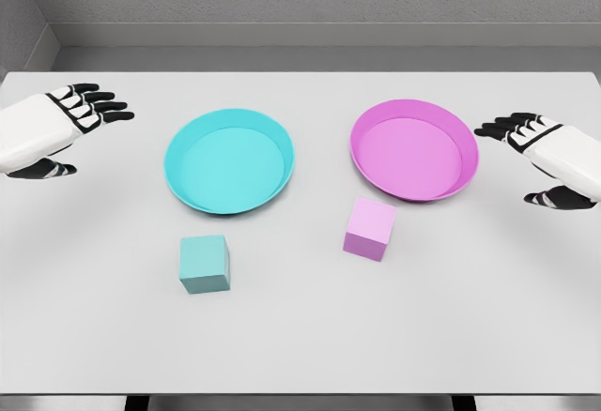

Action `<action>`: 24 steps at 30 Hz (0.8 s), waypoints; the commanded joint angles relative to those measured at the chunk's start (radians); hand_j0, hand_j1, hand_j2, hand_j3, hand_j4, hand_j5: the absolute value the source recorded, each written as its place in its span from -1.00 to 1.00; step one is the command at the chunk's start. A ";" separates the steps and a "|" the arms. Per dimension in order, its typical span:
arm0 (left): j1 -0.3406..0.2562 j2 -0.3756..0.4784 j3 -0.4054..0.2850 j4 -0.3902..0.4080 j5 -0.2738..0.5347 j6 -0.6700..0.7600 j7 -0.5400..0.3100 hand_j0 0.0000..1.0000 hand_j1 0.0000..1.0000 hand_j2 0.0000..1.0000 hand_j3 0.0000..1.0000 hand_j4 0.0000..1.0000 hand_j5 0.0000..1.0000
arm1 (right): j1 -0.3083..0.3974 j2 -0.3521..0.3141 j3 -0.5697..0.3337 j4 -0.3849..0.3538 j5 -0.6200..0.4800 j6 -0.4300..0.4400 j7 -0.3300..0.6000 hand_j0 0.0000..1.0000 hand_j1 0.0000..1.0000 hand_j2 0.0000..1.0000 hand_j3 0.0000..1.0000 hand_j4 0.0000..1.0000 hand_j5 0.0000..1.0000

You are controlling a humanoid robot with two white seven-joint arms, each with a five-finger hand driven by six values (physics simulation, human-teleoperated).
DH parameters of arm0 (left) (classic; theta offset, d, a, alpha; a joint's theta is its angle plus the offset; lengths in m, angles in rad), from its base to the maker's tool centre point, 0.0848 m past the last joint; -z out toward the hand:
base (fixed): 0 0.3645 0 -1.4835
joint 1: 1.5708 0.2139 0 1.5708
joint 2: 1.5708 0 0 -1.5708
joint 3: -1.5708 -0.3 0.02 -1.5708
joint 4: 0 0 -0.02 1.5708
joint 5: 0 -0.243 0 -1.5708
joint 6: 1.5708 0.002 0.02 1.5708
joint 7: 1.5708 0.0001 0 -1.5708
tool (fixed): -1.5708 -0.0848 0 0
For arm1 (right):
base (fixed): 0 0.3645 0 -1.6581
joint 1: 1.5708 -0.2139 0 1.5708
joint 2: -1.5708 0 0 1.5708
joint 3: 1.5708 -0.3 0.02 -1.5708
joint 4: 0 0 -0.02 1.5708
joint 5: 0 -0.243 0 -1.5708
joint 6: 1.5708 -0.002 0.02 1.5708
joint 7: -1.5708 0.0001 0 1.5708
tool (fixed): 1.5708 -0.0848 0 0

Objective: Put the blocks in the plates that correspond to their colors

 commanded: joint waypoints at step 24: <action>-0.008 -0.097 -0.225 -0.202 -0.067 0.000 -0.248 1.00 1.00 1.00 1.00 1.00 1.00 | -0.532 0.242 0.384 0.001 0.083 0.003 0.472 1.00 1.00 1.00 1.00 1.00 1.00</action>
